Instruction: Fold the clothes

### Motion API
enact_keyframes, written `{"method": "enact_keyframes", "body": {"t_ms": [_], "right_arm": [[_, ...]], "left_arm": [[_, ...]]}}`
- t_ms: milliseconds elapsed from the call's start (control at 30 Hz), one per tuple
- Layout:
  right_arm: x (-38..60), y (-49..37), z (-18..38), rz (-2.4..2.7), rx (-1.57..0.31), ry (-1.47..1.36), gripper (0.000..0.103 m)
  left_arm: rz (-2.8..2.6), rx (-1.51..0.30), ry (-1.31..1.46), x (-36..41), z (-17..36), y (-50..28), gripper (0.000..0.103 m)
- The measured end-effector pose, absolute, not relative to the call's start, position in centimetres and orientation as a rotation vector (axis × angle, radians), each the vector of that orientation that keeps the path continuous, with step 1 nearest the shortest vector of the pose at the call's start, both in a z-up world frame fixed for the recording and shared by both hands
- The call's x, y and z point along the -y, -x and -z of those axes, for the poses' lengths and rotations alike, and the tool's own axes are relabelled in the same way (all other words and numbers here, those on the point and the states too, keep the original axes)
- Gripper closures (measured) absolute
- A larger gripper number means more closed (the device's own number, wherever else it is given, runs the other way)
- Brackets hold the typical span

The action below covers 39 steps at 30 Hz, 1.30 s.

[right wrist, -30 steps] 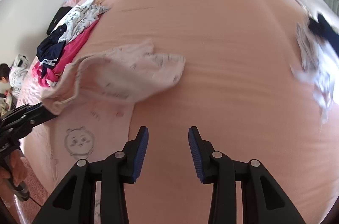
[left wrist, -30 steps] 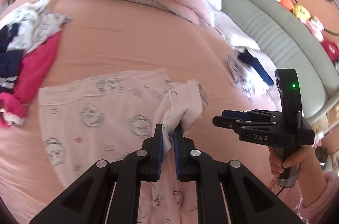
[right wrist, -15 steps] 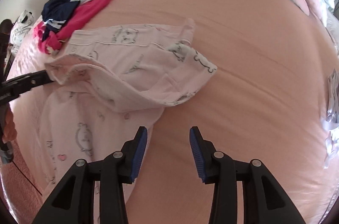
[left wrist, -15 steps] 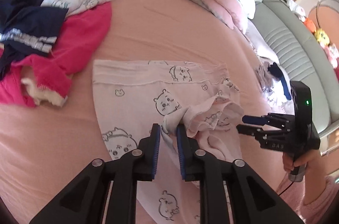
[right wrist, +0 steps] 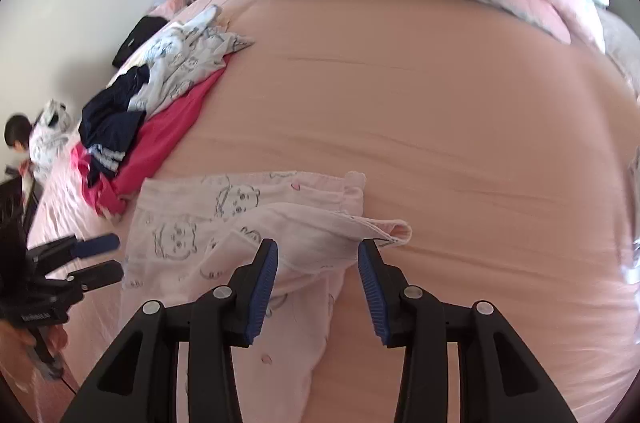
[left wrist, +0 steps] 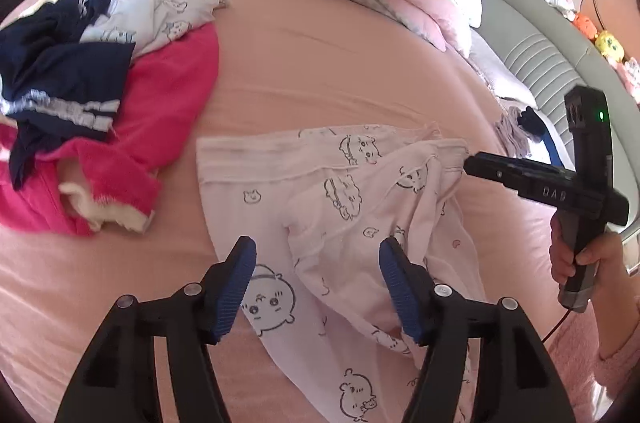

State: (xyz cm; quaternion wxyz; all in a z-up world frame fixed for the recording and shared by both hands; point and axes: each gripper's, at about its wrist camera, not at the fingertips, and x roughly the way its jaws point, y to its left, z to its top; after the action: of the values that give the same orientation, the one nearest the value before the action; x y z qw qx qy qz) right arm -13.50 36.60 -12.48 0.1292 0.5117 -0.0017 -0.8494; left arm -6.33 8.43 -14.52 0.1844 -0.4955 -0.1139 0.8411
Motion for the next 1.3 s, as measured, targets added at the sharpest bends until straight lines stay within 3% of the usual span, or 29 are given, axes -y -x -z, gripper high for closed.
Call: {"method": "enact_keyframes", "body": {"t_ms": [133,200,233,267,567,833,1000,1233,1267,1300], "right_arm": [[-38.2,12.9,12.8,2.493,0.030,-1.552,0.058],[-39.0,12.8,13.0,2.482,0.072,-1.569,0.058],[-39.1,12.9,13.1,2.475,0.077,-1.579,0.058],[-39.2,13.1,13.2,2.469,0.082,-1.589,0.058],[-36.5,13.9,12.6,2.454,-0.005,-1.512,0.058],[-34.1,17.4,15.6,2.430,-0.082,-1.590,0.058],[-33.8,16.6,14.4,2.461,-0.181,-1.527,0.057],[-35.8,17.0,13.6,2.517,-0.088,-1.496,0.056],[-36.1,17.2,13.6,2.509,-0.032,-1.493,0.054],[-36.2,17.5,13.8,2.510,-0.020,-1.492,0.046]], "left_arm": [[-2.347,0.389,1.414,-8.7,15.6,7.0,0.043],[-2.320,0.433,1.417,-9.0,16.0,7.5,0.061],[-2.317,0.429,1.429,-9.3,16.2,7.8,0.088],[-2.324,0.416,1.442,-9.5,16.4,8.1,0.100],[-2.489,0.258,1.225,-7.8,8.5,8.2,0.100],[-2.442,0.168,1.553,-5.3,16.7,11.8,0.100],[-2.520,0.157,1.506,-4.1,16.2,10.7,0.100],[-2.450,0.298,1.514,-3.0,16.6,11.9,0.096],[-2.448,0.295,1.512,-3.1,16.6,11.9,0.093],[-2.451,0.292,1.507,-3.1,16.5,11.9,0.093]]}}
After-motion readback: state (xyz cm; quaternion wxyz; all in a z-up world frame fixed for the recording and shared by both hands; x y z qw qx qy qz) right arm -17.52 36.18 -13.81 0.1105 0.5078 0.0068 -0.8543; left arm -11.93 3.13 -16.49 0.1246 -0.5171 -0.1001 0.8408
